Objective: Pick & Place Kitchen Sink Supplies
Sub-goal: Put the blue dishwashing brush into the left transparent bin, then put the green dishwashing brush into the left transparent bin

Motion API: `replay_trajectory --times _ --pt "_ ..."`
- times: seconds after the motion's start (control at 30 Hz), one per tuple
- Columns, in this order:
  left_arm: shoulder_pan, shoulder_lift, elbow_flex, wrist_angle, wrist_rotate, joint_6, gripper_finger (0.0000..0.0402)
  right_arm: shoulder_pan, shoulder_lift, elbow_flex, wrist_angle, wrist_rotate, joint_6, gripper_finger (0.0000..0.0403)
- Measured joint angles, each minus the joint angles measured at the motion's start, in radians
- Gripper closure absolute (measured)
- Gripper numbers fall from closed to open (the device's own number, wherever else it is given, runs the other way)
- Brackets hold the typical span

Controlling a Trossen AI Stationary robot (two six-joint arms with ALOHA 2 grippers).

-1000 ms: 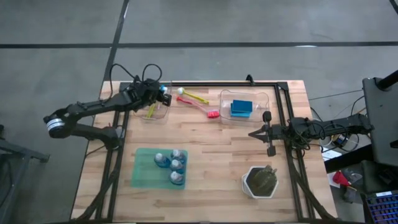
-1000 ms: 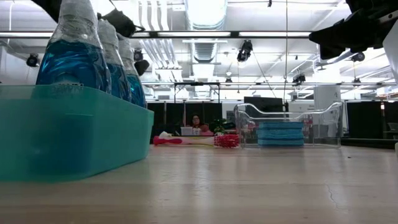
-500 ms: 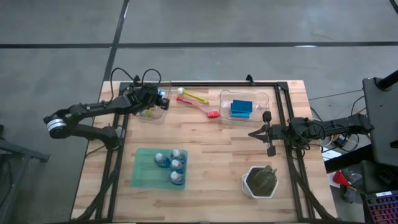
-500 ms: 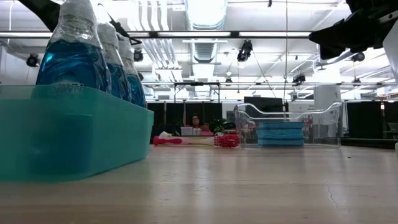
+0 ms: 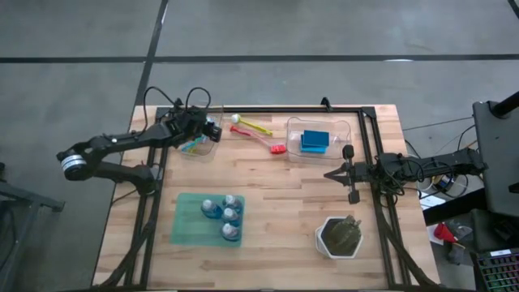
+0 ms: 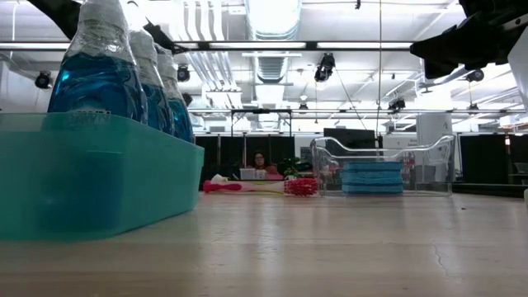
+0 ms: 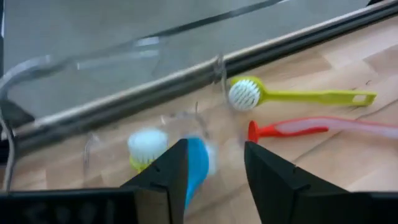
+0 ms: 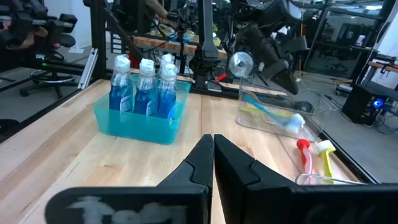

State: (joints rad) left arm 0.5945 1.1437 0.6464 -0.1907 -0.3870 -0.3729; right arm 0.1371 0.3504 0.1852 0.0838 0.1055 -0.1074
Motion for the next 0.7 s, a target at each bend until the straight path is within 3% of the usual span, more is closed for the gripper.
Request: replay_trajectory --times 0.13,0.27,0.5,0.7 --pt "0.000 0.000 0.052 0.000 0.004 0.063 0.0238 0.000 0.000 0.000 0.000 0.000 0.000 0.0394" --pt "0.000 0.000 0.123 0.003 0.070 0.183 0.0234 0.000 0.000 0.000 0.000 0.000 0.002 0.0394" --pt "0.000 0.029 0.241 -0.005 0.357 0.315 0.0234 0.000 0.000 0.000 0.000 0.000 0.001 0.0394" --pt "0.002 0.144 0.390 -0.081 0.582 0.347 0.0234 0.000 0.000 0.000 0.000 0.000 0.002 0.0394"
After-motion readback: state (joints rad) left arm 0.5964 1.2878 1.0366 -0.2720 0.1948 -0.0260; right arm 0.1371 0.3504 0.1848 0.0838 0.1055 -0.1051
